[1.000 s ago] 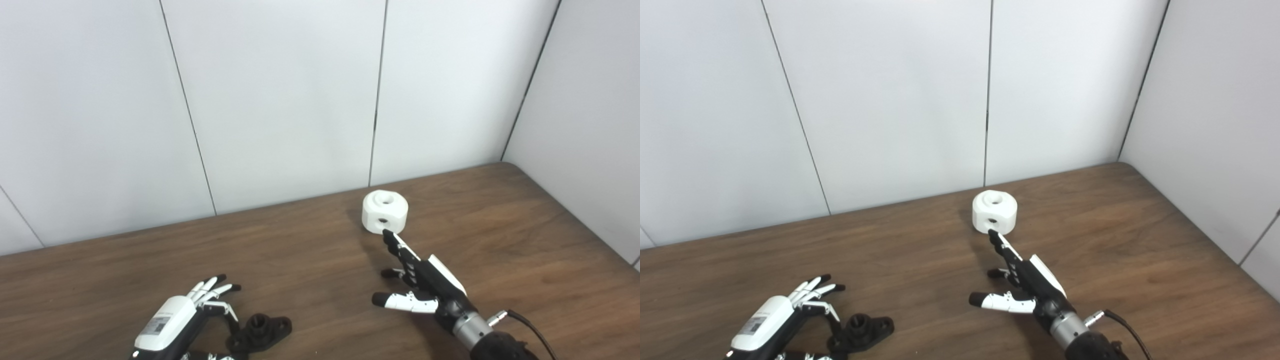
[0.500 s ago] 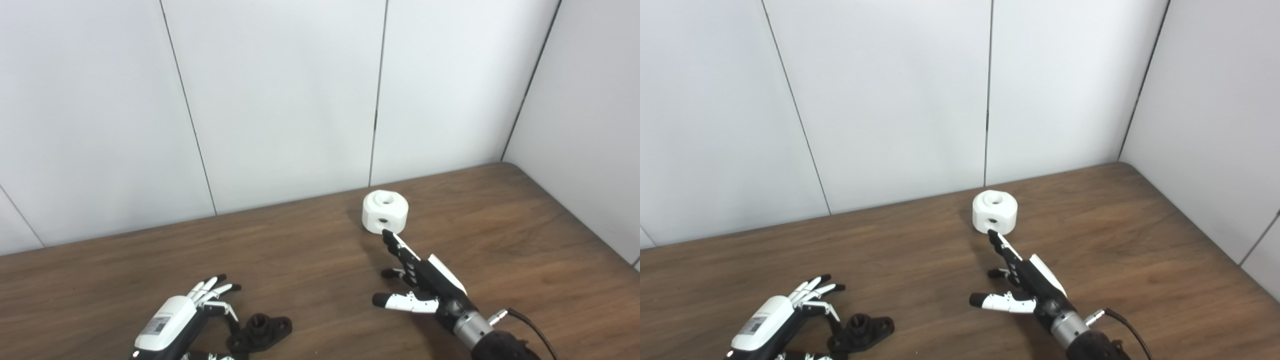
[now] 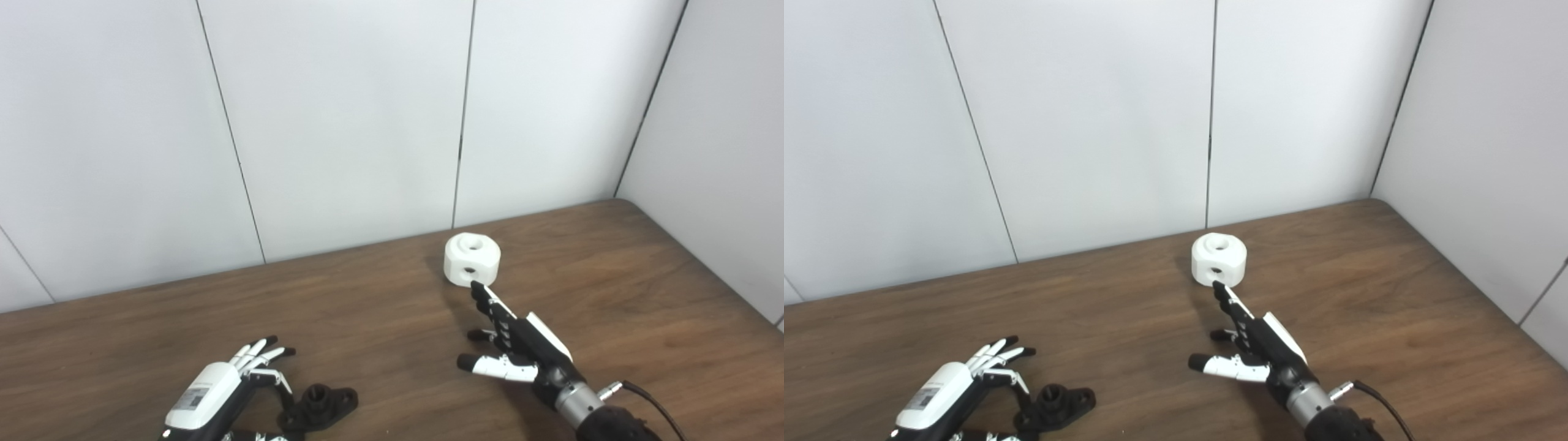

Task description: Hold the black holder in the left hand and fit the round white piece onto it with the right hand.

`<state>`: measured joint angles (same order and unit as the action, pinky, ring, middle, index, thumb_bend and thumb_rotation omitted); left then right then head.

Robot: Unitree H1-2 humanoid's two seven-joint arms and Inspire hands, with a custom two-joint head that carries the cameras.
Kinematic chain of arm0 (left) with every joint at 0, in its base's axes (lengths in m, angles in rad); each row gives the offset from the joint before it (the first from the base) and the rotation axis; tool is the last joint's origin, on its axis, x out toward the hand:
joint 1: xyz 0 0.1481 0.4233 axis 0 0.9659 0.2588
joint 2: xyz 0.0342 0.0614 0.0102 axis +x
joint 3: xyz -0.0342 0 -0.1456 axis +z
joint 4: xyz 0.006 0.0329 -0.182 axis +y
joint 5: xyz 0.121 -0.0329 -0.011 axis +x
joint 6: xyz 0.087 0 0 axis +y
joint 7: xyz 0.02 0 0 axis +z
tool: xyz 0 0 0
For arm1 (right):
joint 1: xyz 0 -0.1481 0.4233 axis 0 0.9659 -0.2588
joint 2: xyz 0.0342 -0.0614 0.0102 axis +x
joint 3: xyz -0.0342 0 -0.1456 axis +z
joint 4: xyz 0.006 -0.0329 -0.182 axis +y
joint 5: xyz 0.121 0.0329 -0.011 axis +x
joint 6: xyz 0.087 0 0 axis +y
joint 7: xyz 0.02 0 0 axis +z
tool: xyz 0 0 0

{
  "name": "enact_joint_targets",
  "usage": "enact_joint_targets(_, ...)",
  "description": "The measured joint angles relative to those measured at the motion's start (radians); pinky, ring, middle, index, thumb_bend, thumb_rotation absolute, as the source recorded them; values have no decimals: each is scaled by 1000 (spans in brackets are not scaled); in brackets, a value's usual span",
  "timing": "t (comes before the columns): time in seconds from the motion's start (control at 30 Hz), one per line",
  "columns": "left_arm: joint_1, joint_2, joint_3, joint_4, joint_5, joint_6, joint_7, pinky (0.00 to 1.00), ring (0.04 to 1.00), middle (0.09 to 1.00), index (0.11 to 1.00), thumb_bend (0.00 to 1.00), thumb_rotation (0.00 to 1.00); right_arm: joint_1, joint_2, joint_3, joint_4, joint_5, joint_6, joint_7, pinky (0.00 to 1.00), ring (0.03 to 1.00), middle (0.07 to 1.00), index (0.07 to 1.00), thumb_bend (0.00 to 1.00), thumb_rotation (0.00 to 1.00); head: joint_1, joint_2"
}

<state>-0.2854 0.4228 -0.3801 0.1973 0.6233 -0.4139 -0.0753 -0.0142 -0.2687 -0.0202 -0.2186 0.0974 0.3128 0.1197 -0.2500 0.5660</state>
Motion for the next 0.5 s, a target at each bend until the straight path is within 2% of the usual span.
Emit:
enact_joint_targets(0.07, 0, 0, 0, 1, -1, -1, 0, 1000, 997, 906, 480, 516, 48, -6, 6, -6, 0, 13, 24, -2, 884, 993, 1000, 1000, 746, 998, 0, 0)
enact_joint_targets(0.17, 0, 0, 0, 5, -1, -4, 1, 1000, 998, 907, 480, 516, 48, -17, 7, -4, 0, -1, 46, -16, 816, 954, 1000, 997, 657, 1000, 0, 0)
enact_joint_targets(0.27, 0, -1, 0, 6, -2, -4, 1, 1000, 1000, 909, 480, 516, 48, -29, 11, 25, 1, -84, 48, -66, 736, 856, 924, 940, 493, 1000, 0, 2)
enact_joint_targets(0.4, 0, -4, 0, 6, -2, -4, 0, 1000, 1000, 909, 480, 516, 48, -47, 12, 38, 3, -173, 67, -87, 699, 825, 894, 928, 489, 875, 2, 2)
enact_joint_targets(0.5, -1, -4, 0, 8, -2, -4, 1, 1000, 999, 908, 480, 517, 50, -54, 22, 33, 6, -219, 70, -84, 699, 842, 904, 929, 485, 818, 2, 3)
